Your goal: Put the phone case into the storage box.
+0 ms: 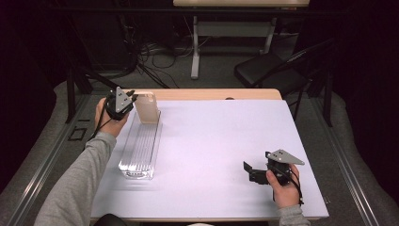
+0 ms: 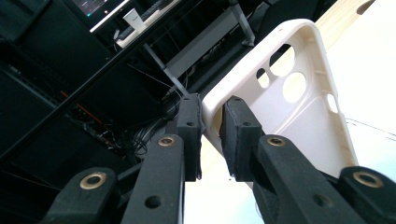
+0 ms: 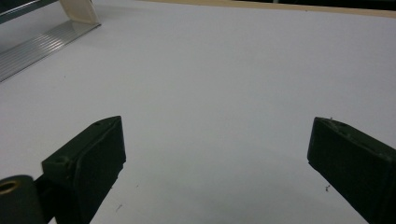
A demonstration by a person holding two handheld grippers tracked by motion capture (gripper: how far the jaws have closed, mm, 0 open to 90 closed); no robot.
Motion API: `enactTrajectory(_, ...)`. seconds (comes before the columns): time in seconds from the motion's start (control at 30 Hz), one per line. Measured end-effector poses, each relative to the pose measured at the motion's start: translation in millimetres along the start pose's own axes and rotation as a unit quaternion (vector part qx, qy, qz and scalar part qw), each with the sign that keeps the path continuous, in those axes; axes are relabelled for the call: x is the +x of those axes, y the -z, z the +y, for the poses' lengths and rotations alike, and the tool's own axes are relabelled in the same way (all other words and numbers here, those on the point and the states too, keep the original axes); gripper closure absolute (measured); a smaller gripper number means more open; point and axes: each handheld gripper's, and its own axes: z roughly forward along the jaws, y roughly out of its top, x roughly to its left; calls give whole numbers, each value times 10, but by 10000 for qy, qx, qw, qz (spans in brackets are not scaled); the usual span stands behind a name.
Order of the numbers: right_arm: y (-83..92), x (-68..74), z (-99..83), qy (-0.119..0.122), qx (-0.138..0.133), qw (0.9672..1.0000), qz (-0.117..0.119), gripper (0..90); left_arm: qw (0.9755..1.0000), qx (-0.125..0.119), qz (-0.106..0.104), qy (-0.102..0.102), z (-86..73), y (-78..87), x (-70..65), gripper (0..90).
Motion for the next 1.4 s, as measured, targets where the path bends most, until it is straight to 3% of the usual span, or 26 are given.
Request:
enactTrajectory(0.23,-1,-2,-2,5,2,10000,-4,37,10000,48,32,-18,-12,-7,11,735)
enactTrajectory(0.7,-4,-5,-2,7,21,10000,-1,37,9999,-15,36,105,-20,-24,15,488)
enactTrajectory(0.87,-3,-3,-1,10,13,10000,0,37,9999,27,35,118,-35,-26,27,440)
enactTrajectory(0.93,-2,-4,-1,15,9,10000,-5,37,9997,61,-21,225,-41,-27,26,442)
enactTrajectory(1.27,2,-9,2,34,10,10000,3,37,9997,201,36,126,-35,-16,25,440)
enactTrajectory(1.4,2,-8,3,30,8,10000,10,37,9994,308,170,36,-28,1,25,440)
